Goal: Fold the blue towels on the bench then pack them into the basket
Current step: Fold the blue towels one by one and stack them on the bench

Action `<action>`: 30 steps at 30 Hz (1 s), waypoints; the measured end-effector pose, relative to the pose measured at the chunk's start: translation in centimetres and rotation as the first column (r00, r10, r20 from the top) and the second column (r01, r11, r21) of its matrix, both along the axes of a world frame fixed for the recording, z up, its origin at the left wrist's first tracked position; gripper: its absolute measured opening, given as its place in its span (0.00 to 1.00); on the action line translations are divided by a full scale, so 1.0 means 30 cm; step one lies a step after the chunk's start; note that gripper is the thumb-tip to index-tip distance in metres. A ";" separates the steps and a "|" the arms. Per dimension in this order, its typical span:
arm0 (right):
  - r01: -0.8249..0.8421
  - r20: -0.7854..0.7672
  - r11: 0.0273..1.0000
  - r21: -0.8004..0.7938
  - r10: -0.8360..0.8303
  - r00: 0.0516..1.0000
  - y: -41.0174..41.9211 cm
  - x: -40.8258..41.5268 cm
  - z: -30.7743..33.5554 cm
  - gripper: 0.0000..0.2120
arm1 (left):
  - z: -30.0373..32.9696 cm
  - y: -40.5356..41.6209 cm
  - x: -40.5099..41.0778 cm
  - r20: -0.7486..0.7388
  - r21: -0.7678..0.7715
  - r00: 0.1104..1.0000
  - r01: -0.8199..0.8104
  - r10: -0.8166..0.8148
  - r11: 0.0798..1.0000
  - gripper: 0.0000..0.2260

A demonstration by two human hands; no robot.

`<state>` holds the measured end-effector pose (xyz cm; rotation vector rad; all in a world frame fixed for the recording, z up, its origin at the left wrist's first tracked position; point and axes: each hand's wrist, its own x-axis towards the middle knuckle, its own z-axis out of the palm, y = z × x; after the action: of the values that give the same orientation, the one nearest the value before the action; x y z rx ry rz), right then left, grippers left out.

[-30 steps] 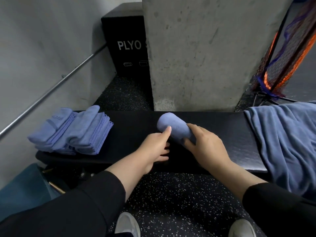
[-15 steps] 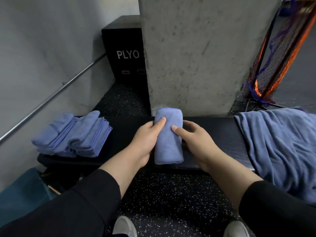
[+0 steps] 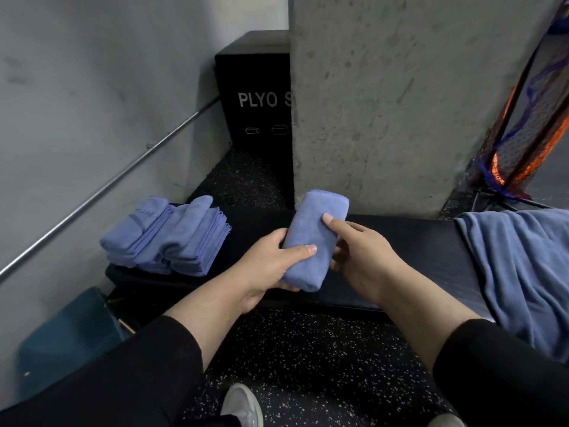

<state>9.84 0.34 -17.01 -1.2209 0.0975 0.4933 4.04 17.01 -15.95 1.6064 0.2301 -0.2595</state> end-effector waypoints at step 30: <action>-0.176 0.356 0.724 -0.667 0.517 0.778 1.058 0.298 0.090 0.17 | 0.009 0.751 -0.101 -0.299 -0.433 0.528 -0.818 0.795 0.380 0.02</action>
<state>18.78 32.09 -14.31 -2.0016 -0.5125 0.4626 1.02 39.52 -15.68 0.7605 0.8858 0.4097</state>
